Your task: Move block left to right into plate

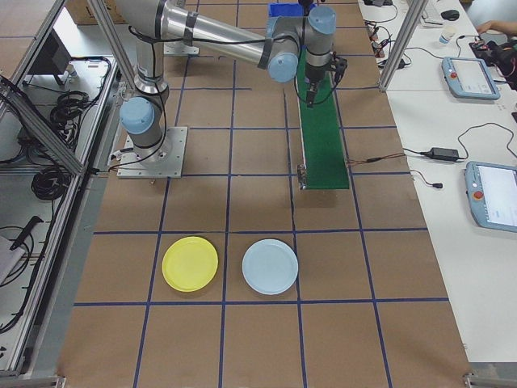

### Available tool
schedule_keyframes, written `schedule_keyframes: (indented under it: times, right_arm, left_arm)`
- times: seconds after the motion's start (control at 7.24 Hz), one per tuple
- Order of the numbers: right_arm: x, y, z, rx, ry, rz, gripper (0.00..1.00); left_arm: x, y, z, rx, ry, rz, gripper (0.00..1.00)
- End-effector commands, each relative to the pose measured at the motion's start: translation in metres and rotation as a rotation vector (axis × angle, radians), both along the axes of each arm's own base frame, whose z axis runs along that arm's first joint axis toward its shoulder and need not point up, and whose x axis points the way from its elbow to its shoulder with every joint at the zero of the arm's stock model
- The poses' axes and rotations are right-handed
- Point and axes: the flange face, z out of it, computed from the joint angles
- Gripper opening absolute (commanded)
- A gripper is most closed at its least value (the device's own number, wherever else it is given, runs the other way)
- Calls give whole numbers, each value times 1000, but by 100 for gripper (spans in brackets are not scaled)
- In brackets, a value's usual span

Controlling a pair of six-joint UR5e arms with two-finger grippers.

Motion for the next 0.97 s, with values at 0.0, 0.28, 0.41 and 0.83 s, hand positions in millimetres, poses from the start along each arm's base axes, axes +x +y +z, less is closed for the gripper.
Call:
schedule_keyframes:
  times: [0.0,0.28,0.41,0.83]
  right_arm:
    - [-76,-31,-21,-17,-67,37,100]
    - [-105,-41,-45,-21,-96,183,100]
    - [-113,-46,-49,-22,-140,173,100]
    - [-106,-41,-54,-32,-219,173,100]
  left_arm:
    - [-1,0,0,2,-2,-17,100]
    - [7,-1,0,1,2,-5,100]
    - [7,-1,-3,5,6,-7,100]
    - [5,-3,-12,16,13,-29,77]
